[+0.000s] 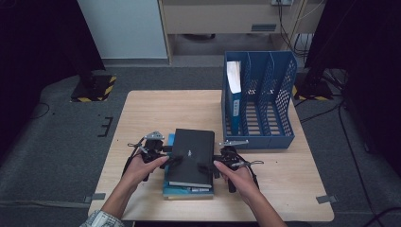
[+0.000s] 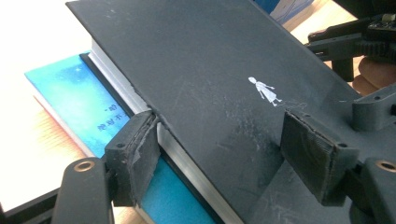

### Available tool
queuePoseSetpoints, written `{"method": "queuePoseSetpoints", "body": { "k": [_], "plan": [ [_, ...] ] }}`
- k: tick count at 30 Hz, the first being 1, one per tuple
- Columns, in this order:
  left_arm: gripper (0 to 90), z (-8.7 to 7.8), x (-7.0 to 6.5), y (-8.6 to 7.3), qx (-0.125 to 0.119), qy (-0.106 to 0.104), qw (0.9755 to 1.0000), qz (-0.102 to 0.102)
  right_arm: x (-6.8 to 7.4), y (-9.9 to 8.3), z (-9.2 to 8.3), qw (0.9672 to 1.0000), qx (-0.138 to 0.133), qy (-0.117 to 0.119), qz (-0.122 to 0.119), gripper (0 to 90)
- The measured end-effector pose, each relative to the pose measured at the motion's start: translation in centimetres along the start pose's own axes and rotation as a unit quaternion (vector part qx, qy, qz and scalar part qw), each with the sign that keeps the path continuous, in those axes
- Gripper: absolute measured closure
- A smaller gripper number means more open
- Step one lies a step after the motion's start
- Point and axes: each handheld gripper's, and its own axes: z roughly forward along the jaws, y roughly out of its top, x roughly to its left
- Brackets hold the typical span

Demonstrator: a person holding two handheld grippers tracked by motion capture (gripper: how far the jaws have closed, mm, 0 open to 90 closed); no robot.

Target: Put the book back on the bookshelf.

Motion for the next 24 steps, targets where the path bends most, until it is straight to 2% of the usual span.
{"method": "queuePoseSetpoints", "body": {
  "k": [5,10,16,18,24],
  "plan": [
    [27.4,-0.03,0.04,0.24,0.006,0.003,1.0000,0.006,-0.34,0.00,0.17,0.9999,0.002,0.014,0.005,0.6],
    [27.4,0.21,-0.07,0.55,0.017,-0.004,0.9998,0.007,-0.39,0.07,0.18,0.9999,0.004,0.015,0.004,0.5],
    [27.9,0.15,0.11,0.59,0.017,-0.009,0.9998,0.007,-0.31,0.05,0.31,0.9998,-0.003,0.011,0.014,0.4],
    [30.3,0.04,0.17,0.63,0.016,-0.008,0.9998,0.006,-0.35,0.09,0.24,0.9999,-0.003,0.010,0.012,1.9],
    [36.6,-0.19,0.56,0.69,0.013,-0.014,0.9998,0.001,-0.52,0.45,-0.18,0.9995,0.005,0.013,0.029,7.7]
  ]
}}
